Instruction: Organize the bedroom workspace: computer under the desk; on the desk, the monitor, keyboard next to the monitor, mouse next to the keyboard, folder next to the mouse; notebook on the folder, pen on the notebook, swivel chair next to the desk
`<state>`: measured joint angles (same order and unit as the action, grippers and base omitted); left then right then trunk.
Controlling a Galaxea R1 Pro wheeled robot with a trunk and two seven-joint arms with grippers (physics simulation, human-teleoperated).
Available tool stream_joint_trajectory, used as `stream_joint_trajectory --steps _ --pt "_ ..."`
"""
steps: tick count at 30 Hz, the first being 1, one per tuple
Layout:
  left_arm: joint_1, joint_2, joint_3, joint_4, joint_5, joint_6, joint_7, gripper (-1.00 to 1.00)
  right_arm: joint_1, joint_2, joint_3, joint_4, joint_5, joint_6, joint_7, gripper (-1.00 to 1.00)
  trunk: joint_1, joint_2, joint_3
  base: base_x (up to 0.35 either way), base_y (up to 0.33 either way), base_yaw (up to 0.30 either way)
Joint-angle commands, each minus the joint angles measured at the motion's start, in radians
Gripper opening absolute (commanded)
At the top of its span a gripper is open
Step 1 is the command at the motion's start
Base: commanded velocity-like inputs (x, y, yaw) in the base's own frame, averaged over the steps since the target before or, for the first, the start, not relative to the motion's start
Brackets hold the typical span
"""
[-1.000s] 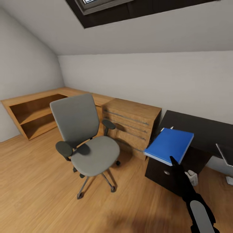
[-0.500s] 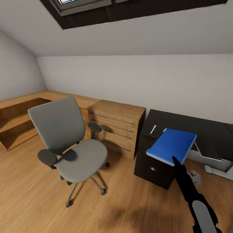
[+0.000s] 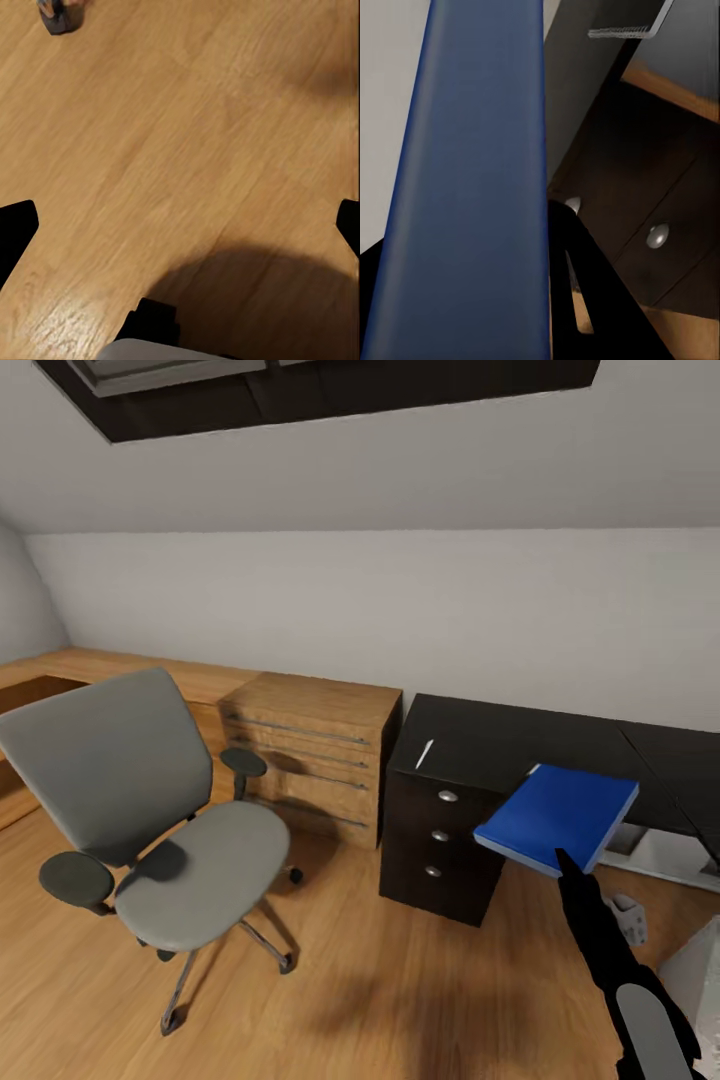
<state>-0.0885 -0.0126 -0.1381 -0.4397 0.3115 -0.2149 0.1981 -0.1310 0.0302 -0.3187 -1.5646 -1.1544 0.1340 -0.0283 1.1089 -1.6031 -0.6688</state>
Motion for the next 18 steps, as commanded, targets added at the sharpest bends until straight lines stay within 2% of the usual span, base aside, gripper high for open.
stream_joint_trajectory --steps 1,5,10,18 --pt "0.000 0.001 -0.016 0.000 0.008 -0.006 0.008 1.00 -0.001 0.000 -0.003 -0.002 -0.009 0.007 -0.003 -1.00 0.000 0.000 -0.001 0.173 -0.052 -0.300" --pt "0.000 0.000 -0.048 0.006 0.009 -0.012 0.010 1.00 -0.001 -0.002 -0.003 -0.003 -0.009 0.005 -0.004 -1.00 0.000 0.000 0.000 0.235 -0.116 -0.299" --pt "0.000 0.000 -0.061 0.027 0.008 -0.017 0.010 1.00 -0.001 -0.003 -0.003 -0.003 -0.010 -0.028 -0.004 -1.00 0.000 0.000 0.001 0.247 -0.149 -0.296" --pt "0.000 0.000 -0.064 0.034 0.008 -0.022 0.011 1.00 -0.001 -0.008 -0.003 -0.003 -0.010 -0.050 -0.004 -1.00 0.000 0.000 0.004 0.063 -0.041 -0.293"
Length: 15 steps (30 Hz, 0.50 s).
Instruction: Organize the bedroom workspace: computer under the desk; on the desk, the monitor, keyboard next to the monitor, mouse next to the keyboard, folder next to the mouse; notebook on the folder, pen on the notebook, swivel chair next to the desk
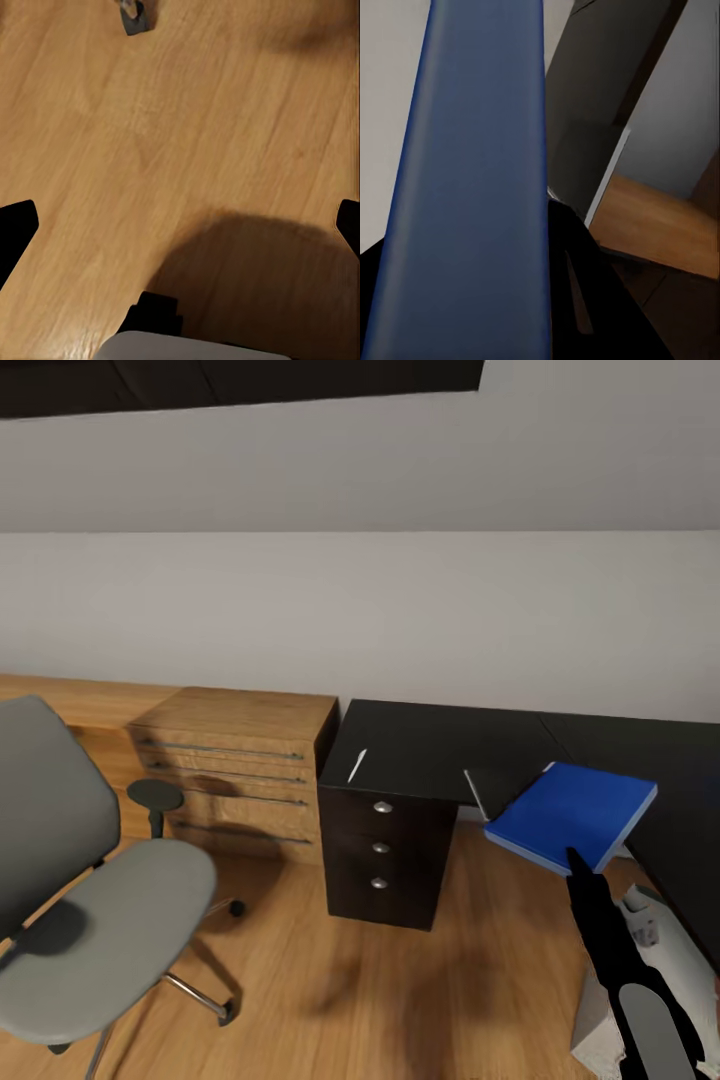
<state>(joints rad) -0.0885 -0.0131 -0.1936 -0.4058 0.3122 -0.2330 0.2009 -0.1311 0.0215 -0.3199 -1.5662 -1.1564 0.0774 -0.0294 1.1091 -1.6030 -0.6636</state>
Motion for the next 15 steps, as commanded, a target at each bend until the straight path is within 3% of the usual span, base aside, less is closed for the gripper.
stream_joint_trajectory --steps 1,6,11,15 --pt "-0.001 0.001 -0.009 0.000 0.007 -0.004 0.008 1.00 -0.001 0.001 -0.002 -0.002 -0.008 0.006 -0.003 -1.00 0.000 0.000 0.000 0.012 -0.008 -0.291" --pt "-0.001 0.000 -0.015 0.001 0.006 -0.004 0.008 1.00 -0.001 0.000 -0.002 -0.002 -0.007 0.004 -0.003 -1.00 0.000 0.000 0.002 0.098 -0.003 -0.289" --pt "-0.001 0.001 -0.088 0.002 0.008 -0.005 0.013 1.00 -0.001 0.000 -0.002 -0.002 -0.007 0.004 -0.003 -1.00 0.000 0.000 0.004 0.251 0.000 -0.279" --pt "-0.001 0.001 -0.096 0.002 0.008 -0.006 0.013 1.00 -0.001 0.000 -0.003 -0.002 -0.006 0.003 -0.003 -1.00 0.000 0.000 0.005 0.075 0.000 -0.276"
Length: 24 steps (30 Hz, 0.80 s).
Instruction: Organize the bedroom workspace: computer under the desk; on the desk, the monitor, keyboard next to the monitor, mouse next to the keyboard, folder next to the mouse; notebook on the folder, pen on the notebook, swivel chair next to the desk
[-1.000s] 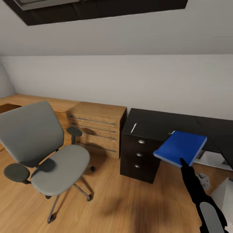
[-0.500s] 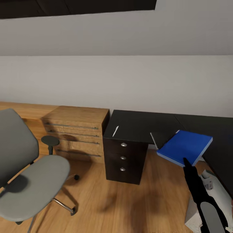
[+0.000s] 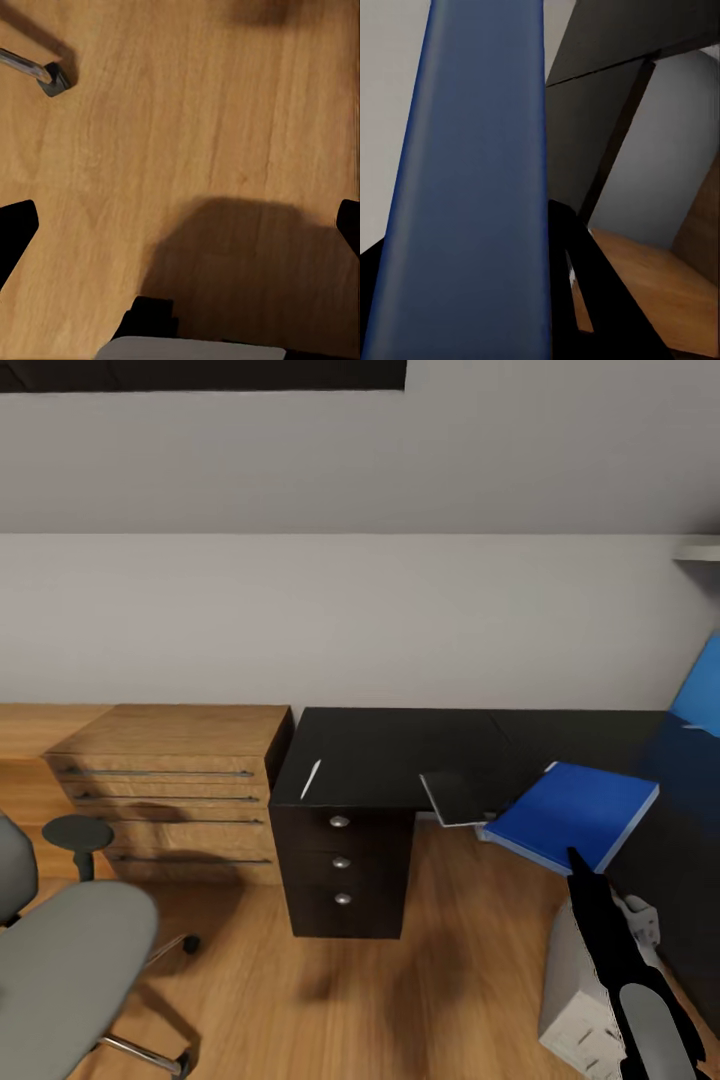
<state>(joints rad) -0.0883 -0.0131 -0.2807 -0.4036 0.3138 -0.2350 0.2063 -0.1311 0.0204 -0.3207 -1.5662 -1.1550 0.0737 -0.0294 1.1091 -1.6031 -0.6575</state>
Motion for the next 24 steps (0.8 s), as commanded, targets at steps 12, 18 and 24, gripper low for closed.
stream_joint_trajectory --steps 12,18,24 --pt "-0.001 0.001 -0.012 0.000 0.007 -0.003 0.008 1.00 -0.001 0.001 -0.021 0.003 -0.009 -0.003 -0.003 -1.00 0.000 0.000 0.002 0.188 0.000 -0.260" --pt "-0.001 0.002 -0.011 0.000 0.008 -0.003 0.008 1.00 -0.001 0.004 -0.022 0.001 -0.012 -0.004 0.000 -1.00 0.000 0.000 0.005 0.049 0.000 -0.134" --pt "-0.001 0.002 -0.011 0.000 0.008 -0.003 0.008 1.00 -0.001 0.006 -0.021 -0.001 -0.059 0.001 0.005 -1.00 0.000 0.000 0.006 0.003 0.000 -0.016"
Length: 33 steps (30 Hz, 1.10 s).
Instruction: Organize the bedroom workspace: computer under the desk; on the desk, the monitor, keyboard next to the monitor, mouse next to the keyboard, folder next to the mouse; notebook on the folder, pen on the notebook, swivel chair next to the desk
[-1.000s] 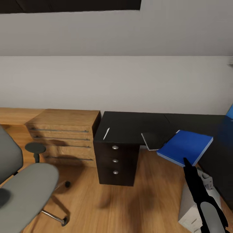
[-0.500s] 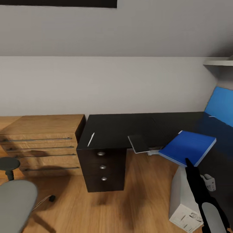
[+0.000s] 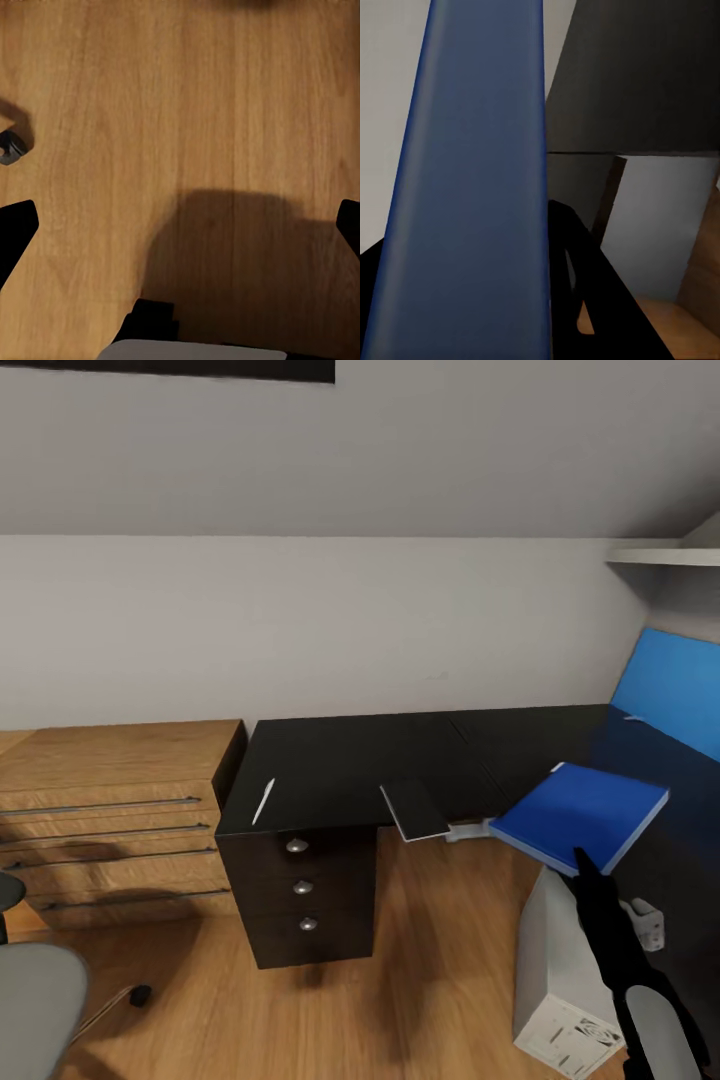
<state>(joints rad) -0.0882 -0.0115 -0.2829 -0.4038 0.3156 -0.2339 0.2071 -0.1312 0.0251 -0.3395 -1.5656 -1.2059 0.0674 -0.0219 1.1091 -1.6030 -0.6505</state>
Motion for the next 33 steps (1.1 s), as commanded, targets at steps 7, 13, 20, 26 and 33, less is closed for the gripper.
stream_joint_trajectory --steps 7,13,20,26,33 --pt "-0.001 0.002 -0.002 0.000 0.006 -0.005 0.008 1.00 -0.001 0.000 0.000 -0.001 -0.048 0.009 0.001 -1.00 0.000 0.000 -0.001 0.080 0.000 -0.001" --pt "-0.001 0.002 -0.001 0.000 0.008 -0.004 0.008 1.00 -0.001 0.004 -0.001 -0.001 -0.050 0.006 0.003 -1.00 0.000 0.000 -0.001 0.284 -0.080 0.000" --pt "-0.001 0.001 -0.009 0.000 0.007 -0.002 0.008 1.00 -0.001 0.003 0.000 0.003 -0.048 0.000 -0.002 -1.00 0.000 0.000 -0.001 0.062 -0.054 -0.046" --pt "-0.001 0.001 -0.010 0.000 0.006 -0.004 0.008 1.00 -0.003 0.002 0.002 0.009 -0.043 -0.001 -0.003 -1.00 0.000 0.000 -0.001 0.002 -0.003 -0.232" --pt "-0.001 0.000 -0.010 0.000 0.005 -0.004 0.007 1.00 -0.009 0.001 0.003 0.062 -0.038 -0.011 -0.005 -1.00 0.000 0.000 -0.001 0.000 0.000 -0.259"
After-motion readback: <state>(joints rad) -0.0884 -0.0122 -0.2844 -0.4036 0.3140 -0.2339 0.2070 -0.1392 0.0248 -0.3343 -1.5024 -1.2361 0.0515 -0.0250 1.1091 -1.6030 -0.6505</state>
